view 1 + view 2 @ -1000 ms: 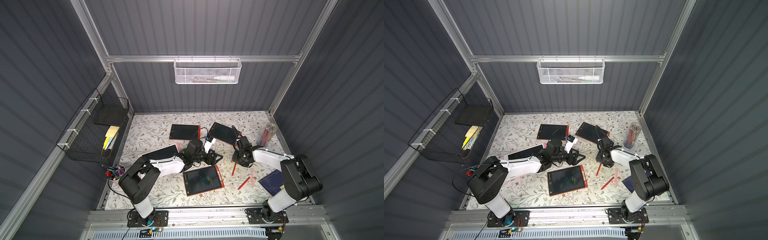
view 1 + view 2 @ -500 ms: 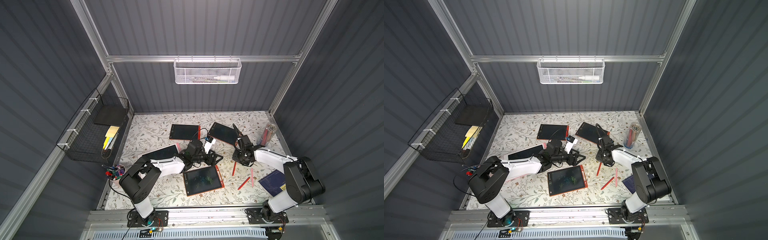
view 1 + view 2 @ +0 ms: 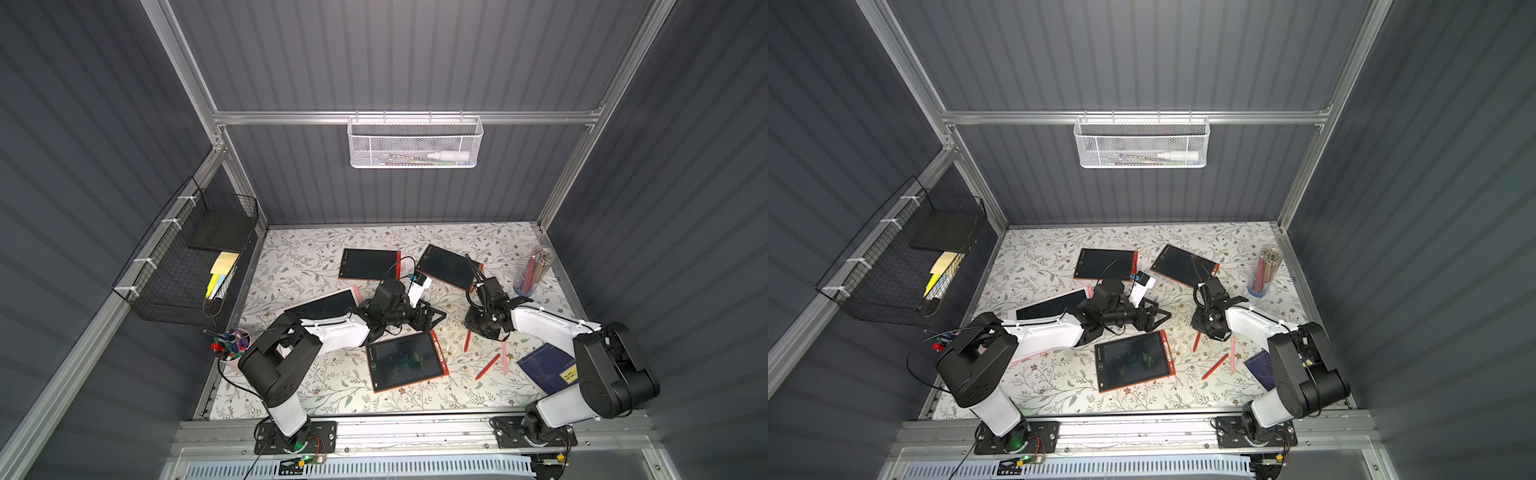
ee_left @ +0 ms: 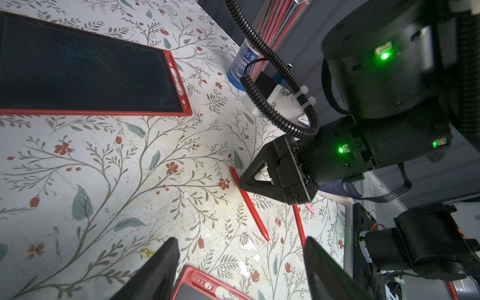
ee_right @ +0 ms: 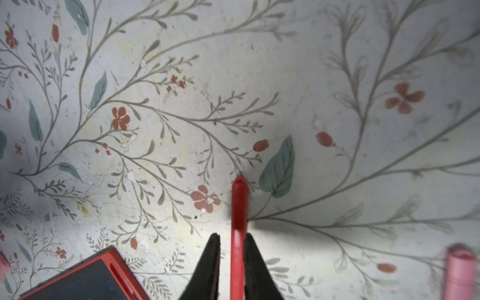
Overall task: Place the stylus back onto the writing tablet
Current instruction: Pick up the stylus from the center of the board.
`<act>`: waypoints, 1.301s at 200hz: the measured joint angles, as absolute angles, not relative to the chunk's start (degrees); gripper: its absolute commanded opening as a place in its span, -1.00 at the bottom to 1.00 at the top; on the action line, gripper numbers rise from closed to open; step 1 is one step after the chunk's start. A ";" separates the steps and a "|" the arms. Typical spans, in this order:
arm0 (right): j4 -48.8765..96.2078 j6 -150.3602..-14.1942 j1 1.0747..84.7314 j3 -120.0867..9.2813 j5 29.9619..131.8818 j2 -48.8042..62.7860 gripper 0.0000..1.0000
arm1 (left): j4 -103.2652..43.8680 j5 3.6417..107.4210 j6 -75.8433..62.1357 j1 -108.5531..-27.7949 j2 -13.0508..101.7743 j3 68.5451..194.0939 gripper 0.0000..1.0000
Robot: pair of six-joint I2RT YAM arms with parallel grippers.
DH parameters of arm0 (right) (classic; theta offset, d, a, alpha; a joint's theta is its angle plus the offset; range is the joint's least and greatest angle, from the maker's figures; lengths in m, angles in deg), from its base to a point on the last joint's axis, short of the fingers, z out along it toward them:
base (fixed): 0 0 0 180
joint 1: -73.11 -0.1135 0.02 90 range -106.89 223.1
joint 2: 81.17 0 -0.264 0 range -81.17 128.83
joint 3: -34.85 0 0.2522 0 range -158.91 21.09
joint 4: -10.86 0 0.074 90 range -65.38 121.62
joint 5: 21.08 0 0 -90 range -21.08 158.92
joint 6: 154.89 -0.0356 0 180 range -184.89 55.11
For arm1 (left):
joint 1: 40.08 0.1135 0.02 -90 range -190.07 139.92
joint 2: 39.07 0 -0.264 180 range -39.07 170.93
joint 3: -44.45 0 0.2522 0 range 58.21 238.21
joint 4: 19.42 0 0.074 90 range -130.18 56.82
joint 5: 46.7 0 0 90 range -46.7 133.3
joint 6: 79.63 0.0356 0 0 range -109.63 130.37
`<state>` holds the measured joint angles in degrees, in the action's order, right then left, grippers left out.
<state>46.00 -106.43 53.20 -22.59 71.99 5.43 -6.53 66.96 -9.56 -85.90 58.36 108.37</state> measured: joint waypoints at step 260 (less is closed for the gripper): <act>47.73 -105.78 51.61 -29.52 68.34 13.06 -0.78 | -4.06 67.66 -10.45 -86.49 58.73 107.32 0.54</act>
<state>47.73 -105.78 51.61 -29.52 68.34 13.06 -4.06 67.66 -10.45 -86.49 58.73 107.32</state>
